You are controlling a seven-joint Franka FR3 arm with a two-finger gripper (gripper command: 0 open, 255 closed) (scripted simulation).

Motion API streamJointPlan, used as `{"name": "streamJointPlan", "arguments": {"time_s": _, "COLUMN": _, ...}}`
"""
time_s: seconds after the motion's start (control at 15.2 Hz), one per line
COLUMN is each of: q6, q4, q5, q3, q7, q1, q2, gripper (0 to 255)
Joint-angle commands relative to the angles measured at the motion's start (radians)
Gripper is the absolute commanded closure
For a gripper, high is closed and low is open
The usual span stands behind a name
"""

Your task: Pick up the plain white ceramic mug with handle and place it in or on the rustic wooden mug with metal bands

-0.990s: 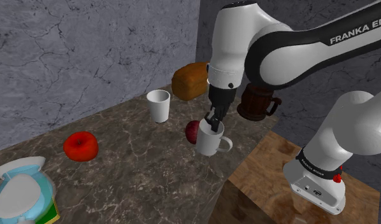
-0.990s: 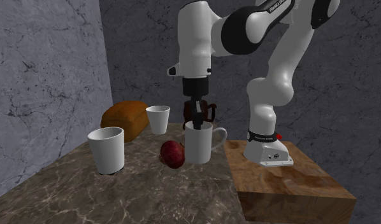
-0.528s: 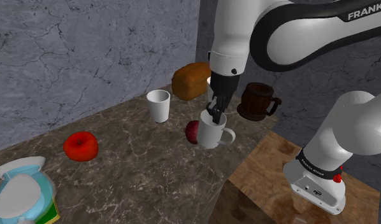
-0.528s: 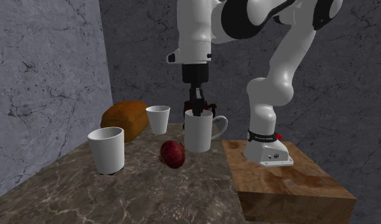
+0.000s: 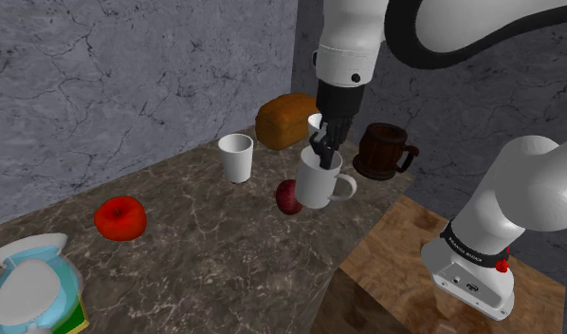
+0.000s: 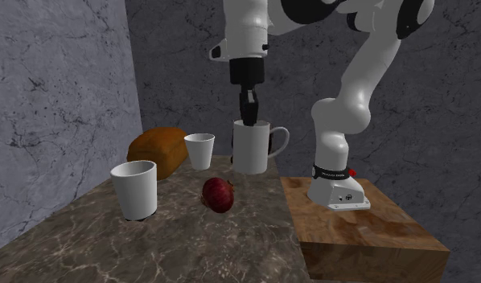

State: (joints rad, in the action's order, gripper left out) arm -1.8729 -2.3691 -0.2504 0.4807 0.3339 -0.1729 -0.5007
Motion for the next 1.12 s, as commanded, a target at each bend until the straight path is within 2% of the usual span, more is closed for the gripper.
{"name": "streamJointPlan", "arguments": {"time_s": 0.0, "q6": 0.025, "q4": 0.021, "q5": 0.003, "q3": -0.005, "q7": 0.000, "q1": 0.001, "q2": -0.003, "gripper": 255}}
{"name": "streamJointPlan", "arguments": {"time_s": 0.99, "q6": 0.224, "q4": 0.215, "q5": 0.026, "q3": -0.039, "q7": 0.009, "q1": 0.012, "q2": -0.008, "gripper": 255}}
{"name": "streamJointPlan", "arguments": {"time_s": 1.06, "q6": 0.232, "q4": 0.195, "q5": 0.029, "q3": -0.061, "q7": -0.016, "q1": 0.014, "q2": -0.033, "gripper": 255}}
